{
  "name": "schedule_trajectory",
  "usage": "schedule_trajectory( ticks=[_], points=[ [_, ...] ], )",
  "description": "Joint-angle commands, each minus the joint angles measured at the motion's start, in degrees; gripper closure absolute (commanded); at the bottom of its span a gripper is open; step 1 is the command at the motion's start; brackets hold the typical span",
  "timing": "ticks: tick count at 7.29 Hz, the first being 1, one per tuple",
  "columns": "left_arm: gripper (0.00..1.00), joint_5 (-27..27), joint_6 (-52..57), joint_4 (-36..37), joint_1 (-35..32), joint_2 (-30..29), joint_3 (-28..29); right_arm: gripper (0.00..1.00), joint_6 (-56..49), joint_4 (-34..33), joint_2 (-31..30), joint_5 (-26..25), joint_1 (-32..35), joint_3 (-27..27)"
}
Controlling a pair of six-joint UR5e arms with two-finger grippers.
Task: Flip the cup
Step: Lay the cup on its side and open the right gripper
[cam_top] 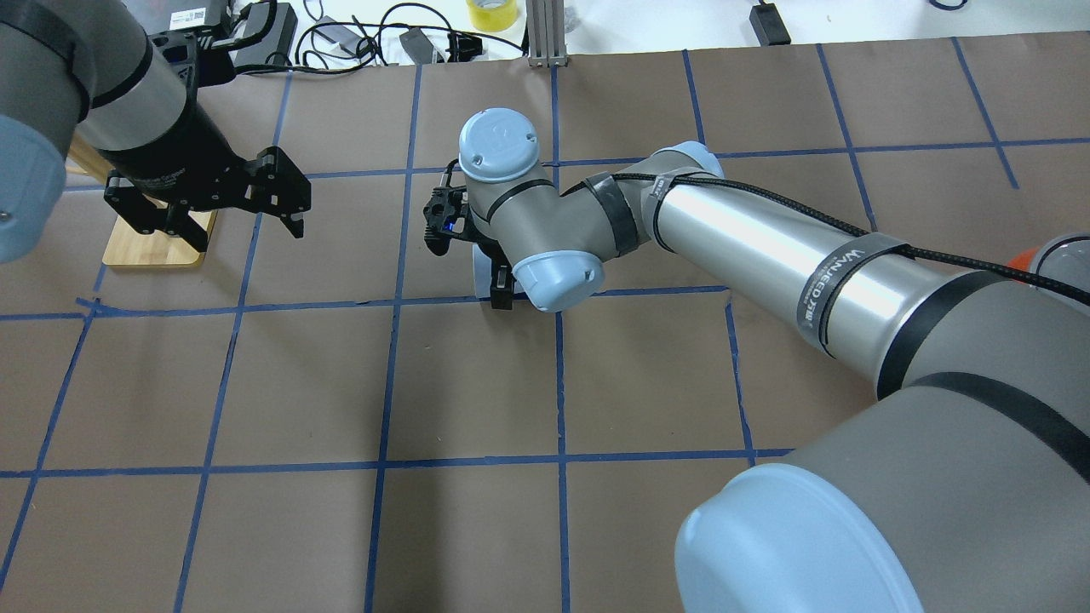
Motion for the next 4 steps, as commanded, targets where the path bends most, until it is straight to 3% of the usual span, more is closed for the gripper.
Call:
schedule_trajectory(
  ticks=[1, 2, 4],
  points=[
    [0.0, 0.2, 0.0, 0.5, 0.0, 0.1, -0.2, 0.0, 0.1, 8.7, -4.7, 0.9, -2.1, -0.9],
    [0.0, 1.9, 0.0, 0.5, -0.1, 0.0, -0.3, 0.0, 0.2, 15.5, -8.0, 1.2, -4.8, -0.9],
    [0.0, 3.1, 0.1, 0.5, -0.1, 0.2, -0.4, 0.0, 1.5, 22.6, -14.3, 2.8, -11.2, -0.9]
  ],
)
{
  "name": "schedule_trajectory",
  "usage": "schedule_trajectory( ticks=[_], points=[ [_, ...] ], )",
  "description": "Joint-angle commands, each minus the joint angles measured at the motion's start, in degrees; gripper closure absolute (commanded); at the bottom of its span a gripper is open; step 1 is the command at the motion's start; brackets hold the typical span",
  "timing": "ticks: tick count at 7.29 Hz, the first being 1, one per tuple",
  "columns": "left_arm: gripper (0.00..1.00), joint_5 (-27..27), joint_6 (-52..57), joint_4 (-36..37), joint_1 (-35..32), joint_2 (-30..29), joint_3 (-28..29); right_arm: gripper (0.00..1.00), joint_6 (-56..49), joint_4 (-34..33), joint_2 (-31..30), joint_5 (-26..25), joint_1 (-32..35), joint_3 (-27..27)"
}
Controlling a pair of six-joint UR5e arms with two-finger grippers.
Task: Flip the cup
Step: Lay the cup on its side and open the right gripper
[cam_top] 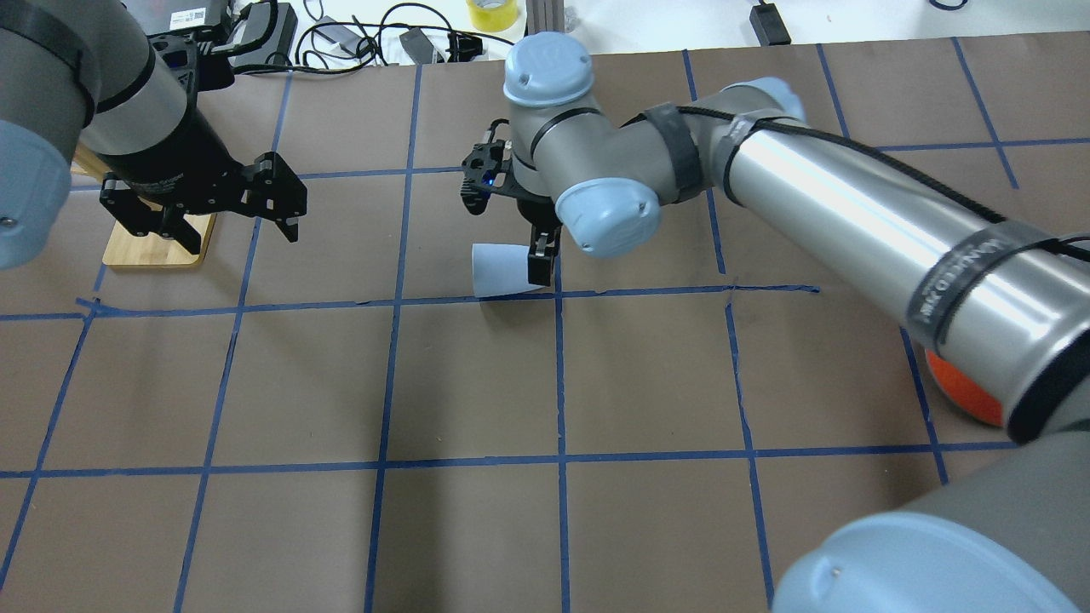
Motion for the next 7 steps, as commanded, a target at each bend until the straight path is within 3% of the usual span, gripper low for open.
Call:
schedule_trajectory(
  ticks=[1, 3, 4, 5, 6, 7],
  points=[
    [0.0, 0.6, 0.0, 0.0, 0.1, -0.6, -0.3, 0.0, 5.6, 8.7, -7.2, 0.8, -7.8, 0.5],
    [0.0, -0.8, -1.0, 8.0, 0.2, -4.7, -2.4, 0.0, 14.0, 17.6, -14.2, 0.2, -13.9, 0.5],
    [0.0, -6.0, -0.8, 12.5, 0.2, -7.3, -2.9, 0.0, 24.4, 22.6, -18.0, -0.2, -15.2, 0.5],
    [0.0, -13.3, -0.6, 17.9, 0.2, -10.6, -3.3, 0.0, 31.8, 23.2, -19.8, -2.6, -15.2, 0.2],
    [0.0, -16.6, -1.0, 20.4, 0.0, -13.2, -3.9, 0.0, 39.0, 23.0, -21.8, -6.7, -15.1, 0.0],
    [0.0, -17.1, -0.9, 21.1, -0.1, -15.9, -4.3, 0.0, 44.0, 23.0, -23.6, -7.2, -15.3, 0.1]
  ],
)
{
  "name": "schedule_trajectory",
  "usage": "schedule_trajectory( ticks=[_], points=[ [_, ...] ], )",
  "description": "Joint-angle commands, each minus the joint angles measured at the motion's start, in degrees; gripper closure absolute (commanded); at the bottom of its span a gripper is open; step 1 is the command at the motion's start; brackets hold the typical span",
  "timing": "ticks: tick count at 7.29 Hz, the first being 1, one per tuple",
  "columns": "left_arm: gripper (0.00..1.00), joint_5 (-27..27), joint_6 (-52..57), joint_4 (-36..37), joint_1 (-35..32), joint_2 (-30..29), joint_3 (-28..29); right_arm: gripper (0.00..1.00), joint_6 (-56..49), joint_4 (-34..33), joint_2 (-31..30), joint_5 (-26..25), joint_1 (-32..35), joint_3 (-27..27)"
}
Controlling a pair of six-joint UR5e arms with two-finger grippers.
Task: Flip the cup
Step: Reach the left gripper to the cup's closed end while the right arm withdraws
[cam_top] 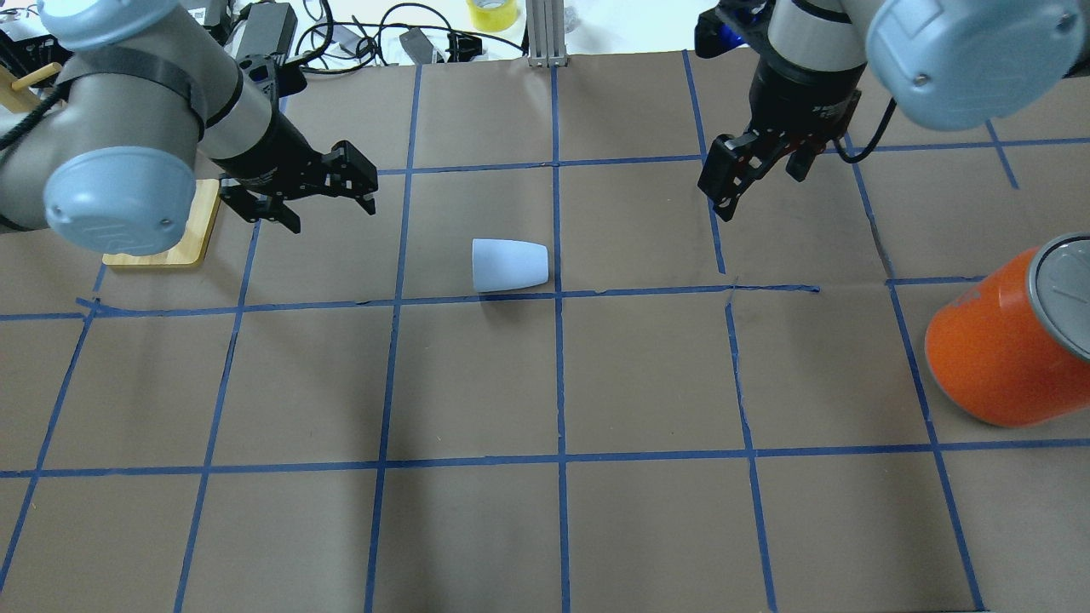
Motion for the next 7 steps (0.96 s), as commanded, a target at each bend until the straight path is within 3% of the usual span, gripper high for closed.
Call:
schedule_trajectory(
  ticks=[1, 2, 4, 5, 7],
  points=[
    [0.0, -4.7, -0.1, 5.9, -0.2, -5.9, -0.7, 0.0, 10.9, 0.7, -3.4, -2.1, -0.7, 0.4],
    [0.0, -11.9, 0.8, 7.5, -0.4, -8.4, -0.6, 0.0, 13.5, 1.1, -4.3, -2.1, -0.8, 0.4],
    [0.0, -20.6, 0.3, 8.3, -0.5, -12.3, -0.5, 0.0, 13.7, 0.2, -7.1, -2.0, -0.8, 0.5],
    [0.0, -23.3, 0.5, 10.1, -0.5, -13.8, -0.6, 0.0, 13.6, 0.3, -7.5, -2.0, -0.8, 0.5],
    [0.0, -23.4, -0.1, 10.6, -3.4, -16.2, -0.6, 0.0, 13.5, 0.1, -7.6, -2.3, -0.8, 0.5]
  ],
)
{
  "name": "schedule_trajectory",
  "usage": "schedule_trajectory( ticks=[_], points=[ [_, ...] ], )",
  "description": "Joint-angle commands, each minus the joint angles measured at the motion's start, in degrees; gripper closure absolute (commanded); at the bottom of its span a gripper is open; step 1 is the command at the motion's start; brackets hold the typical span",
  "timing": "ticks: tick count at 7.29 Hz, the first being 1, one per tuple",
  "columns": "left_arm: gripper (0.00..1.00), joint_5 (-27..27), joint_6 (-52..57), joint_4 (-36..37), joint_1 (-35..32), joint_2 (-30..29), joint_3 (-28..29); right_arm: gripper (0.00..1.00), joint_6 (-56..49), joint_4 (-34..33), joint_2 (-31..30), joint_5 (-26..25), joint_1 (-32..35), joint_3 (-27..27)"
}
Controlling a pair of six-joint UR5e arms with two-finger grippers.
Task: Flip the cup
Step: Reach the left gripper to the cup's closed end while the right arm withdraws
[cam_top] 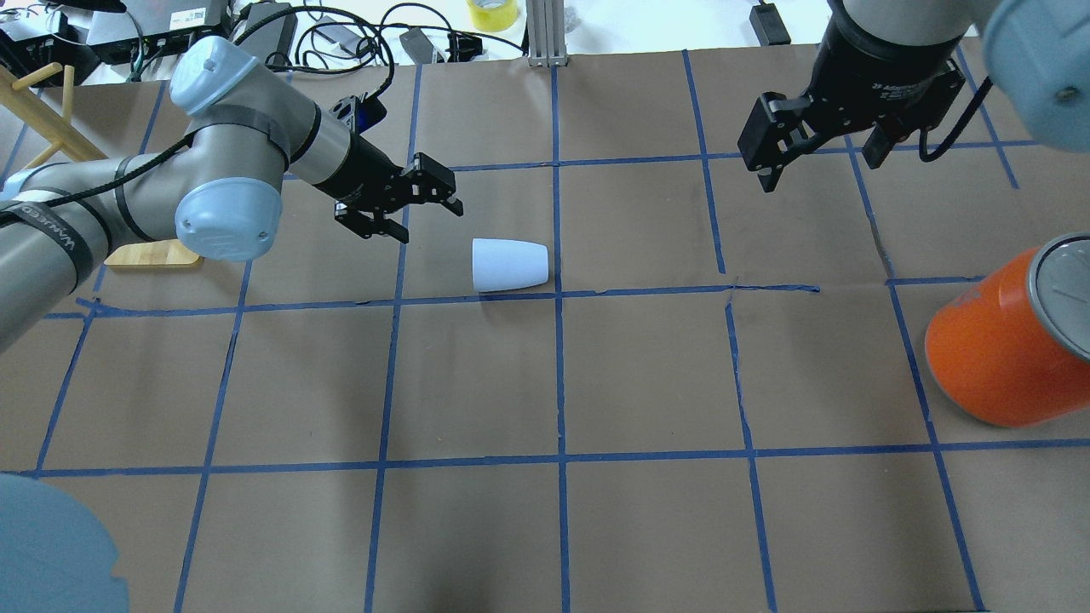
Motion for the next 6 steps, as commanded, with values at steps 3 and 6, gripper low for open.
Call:
schedule_trajectory(
  ticks=[3, 6],
  points=[
    [0.0, -0.7, -0.9, 4.1, -3.3, -4.8, -0.1, 0.0, 0.2, -0.7, -0.3, -3.1, 0.0, -0.1],
    [0.98, -3.7, -1.3, 7.8, -3.4, -6.9, 0.1, 0.0, 0.2, -0.6, -0.2, -2.4, -0.1, -0.6]
  ],
)
